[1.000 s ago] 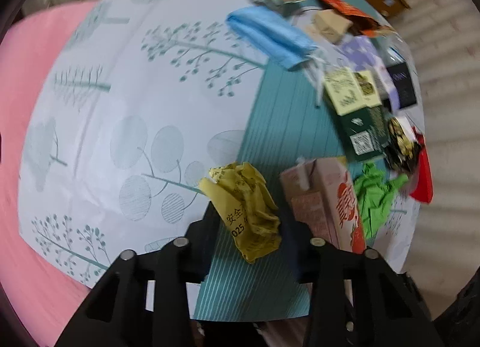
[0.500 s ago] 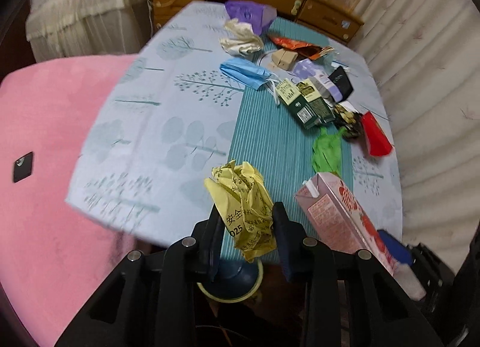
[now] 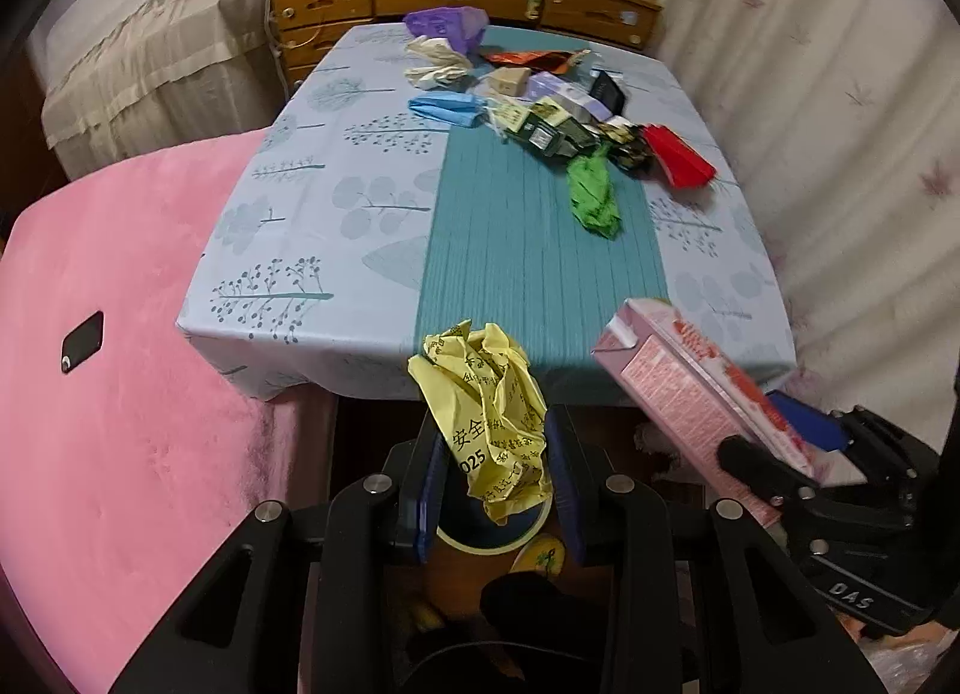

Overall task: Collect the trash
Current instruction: 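Carry both items over the bin and open both tools to drop them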

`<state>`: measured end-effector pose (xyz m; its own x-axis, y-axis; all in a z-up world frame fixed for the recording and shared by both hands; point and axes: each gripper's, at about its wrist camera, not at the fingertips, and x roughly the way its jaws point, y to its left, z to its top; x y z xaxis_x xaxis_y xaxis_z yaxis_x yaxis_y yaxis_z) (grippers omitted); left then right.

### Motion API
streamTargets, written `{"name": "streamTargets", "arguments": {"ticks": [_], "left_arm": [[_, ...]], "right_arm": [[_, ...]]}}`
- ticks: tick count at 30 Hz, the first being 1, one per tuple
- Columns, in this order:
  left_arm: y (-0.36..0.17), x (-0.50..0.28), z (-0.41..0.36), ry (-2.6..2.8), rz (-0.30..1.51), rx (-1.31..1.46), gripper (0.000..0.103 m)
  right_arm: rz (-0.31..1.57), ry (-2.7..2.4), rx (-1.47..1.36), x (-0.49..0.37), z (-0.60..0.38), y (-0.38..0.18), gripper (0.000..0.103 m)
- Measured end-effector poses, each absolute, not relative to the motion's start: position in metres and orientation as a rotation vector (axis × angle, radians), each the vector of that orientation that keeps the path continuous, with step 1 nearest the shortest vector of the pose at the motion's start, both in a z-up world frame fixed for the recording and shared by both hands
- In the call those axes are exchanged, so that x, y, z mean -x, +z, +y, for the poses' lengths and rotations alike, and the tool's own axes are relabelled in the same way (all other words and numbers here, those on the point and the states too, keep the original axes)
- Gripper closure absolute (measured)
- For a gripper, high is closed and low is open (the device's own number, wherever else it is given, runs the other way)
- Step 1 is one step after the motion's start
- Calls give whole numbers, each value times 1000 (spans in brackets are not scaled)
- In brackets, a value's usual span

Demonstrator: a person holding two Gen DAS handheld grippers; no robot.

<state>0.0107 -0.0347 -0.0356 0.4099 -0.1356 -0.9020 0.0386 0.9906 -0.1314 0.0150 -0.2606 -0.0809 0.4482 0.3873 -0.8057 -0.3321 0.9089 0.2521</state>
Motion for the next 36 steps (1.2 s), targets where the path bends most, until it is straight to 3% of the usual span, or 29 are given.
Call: {"name": "streamTargets", "arguments": {"ticks": [7, 15, 23, 33, 36], "left_arm": [[-47, 42, -39, -219, 1161, 33, 72], [-121, 91, -36, -259, 1285, 10, 72], [-224, 91, -53, -233, 1365, -21, 71], [-387, 41, -55, -188, 1401, -45, 70], [-431, 23, -51, -176, 1400, -53, 65]], "right_arm": [[1020, 343, -120, 48, -263, -81, 53], [1184, 264, -187, 110, -243, -152, 53], [1355, 241, -197, 116, -237, -265, 52], [1467, 209, -224, 52, -225, -435, 52], [1473, 192, -224, 30, -217, -481, 51]]}}
